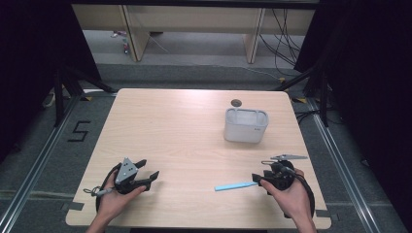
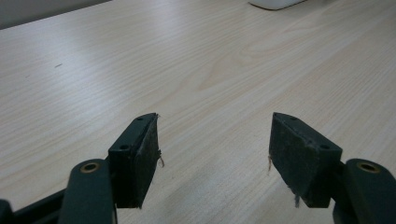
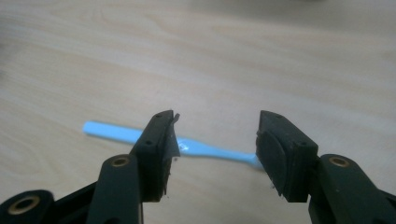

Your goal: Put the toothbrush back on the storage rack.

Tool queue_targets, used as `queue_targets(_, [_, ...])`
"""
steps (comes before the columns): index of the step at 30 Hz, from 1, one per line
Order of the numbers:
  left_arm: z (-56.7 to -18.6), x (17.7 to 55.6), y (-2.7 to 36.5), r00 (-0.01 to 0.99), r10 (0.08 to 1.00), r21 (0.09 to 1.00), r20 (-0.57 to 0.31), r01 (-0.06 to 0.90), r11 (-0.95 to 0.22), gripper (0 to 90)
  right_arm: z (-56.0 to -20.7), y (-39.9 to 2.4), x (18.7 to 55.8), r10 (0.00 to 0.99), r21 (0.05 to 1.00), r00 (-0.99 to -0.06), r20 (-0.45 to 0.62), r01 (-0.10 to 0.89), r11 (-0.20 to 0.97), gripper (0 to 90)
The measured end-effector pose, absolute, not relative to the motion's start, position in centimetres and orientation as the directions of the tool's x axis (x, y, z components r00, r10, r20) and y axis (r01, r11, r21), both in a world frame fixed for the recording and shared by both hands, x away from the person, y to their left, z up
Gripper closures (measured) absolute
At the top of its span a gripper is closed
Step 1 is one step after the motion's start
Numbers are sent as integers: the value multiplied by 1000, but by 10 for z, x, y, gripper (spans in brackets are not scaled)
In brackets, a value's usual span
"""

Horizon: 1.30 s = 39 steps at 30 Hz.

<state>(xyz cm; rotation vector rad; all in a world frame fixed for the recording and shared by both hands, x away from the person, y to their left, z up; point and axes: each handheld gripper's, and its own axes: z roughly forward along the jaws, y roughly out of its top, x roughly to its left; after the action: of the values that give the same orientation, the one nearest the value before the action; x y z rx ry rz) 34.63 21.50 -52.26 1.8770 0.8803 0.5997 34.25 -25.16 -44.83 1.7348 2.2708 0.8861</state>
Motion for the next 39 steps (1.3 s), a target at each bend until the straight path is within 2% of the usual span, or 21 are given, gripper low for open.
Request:
queue_targets(2, [-523, 347, 215, 624, 781, 902, 35, 316, -293, 331, -446, -247, 343, 927, 498, -297, 227, 854, 151, 486])
queue_targets(3, [-523, 346, 214, 625, 780, 901, 36, 318, -296, 332, -439, -238, 349, 923, 463, -279, 263, 877, 133, 496])
queue_targets(5, [-523, 346, 214, 628, 778, 901, 33, 319, -295, 332, -438, -236, 353, 926, 447, -296, 233, 879, 168, 501])
queue_targets(6, [-523, 346, 214, 626, 779, 897, 37, 323, -302, 332, -431, -225, 358, 928, 408, -270, 258, 901, 149, 524])
queue_targets(8, [-523, 346, 214, 627, 778, 896, 37, 325, -304, 332, -430, -222, 360, 927, 389, -257, 272, 911, 138, 516])
queue_targets(9, [-523, 346, 213, 630, 776, 897, 29, 326, -299, 332, -429, -216, 362, 932, 342, -226, 283, 932, 122, 512])
queue_targets(10, [-523, 346, 213, 634, 773, 895, 34, 324, -305, 333, -428, -206, 369, 936, 245, -172, 306, 965, 97, 534])
queue_targets(13, [-523, 345, 212, 632, 774, 897, 29, 326, -300, 333, -432, -204, 374, 934, 231, -193, 300, 965, 125, 542])
queue_targets(15, [-523, 345, 213, 630, 776, 894, 24, 334, -299, 333, -435, -200, 378, 948, 177, -158, 276, 978, 111, 540])
queue_targets(19, [-523, 346, 212, 630, 776, 894, 18, 337, -295, 333, -439, -197, 381, 956, 128, -139, 260, 986, 109, 515])
queue_targets(22, [-523, 345, 212, 627, 779, 891, 21, 342, -299, 333, -444, -196, 383, 968, 77, -93, 232, 994, 77, 485])
queue_targets(24, [-523, 346, 212, 628, 778, 894, 17, 339, -293, 334, -443, -195, 383, 966, 76, -78, 247, 995, 61, 477])
queue_targets(25, [-523, 346, 212, 628, 778, 894, 17, 339, -293, 333, -440, -192, 383, 975, 30, -30, 221, 999, 24, 474])
queue_targets(30, [-523, 345, 212, 626, 780, 891, 19, 343, -297, 333, -444, -191, 386, 981, 23, 1, 196, 1000, -6, 460])
queue_targets(31, [-523, 346, 212, 628, 778, 893, 16, 341, -294, 333, -446, -183, 387, 975, -11, 103, 195, 995, -103, 462])
queue_targets(33, [-523, 346, 212, 629, 777, 894, 15, 340, -292, 333, -447, -181, 387, 972, -19, 135, 192, 991, -134, 462])
queue_targets(34, [-523, 346, 212, 628, 778, 894, 15, 340, -292, 333, -453, -186, 388, 984, 38, 49, 169, 998, -56, 464])
queue_targets(36, [-523, 346, 212, 628, 778, 893, 14, 342, -292, 333, -455, -184, 389, 983, 31, 76, 165, 996, -82, 466])
queue_targets(37, [-523, 345, 212, 625, 780, 890, 19, 345, -298, 333, -451, -174, 391, 963, -80, 220, 152, 974, -210, 466])
queue_targets(39, [-523, 345, 212, 627, 779, 890, 20, 343, -300, 334, -453, -173, 392, 961, -63, 230, 155, 973, -222, 465])
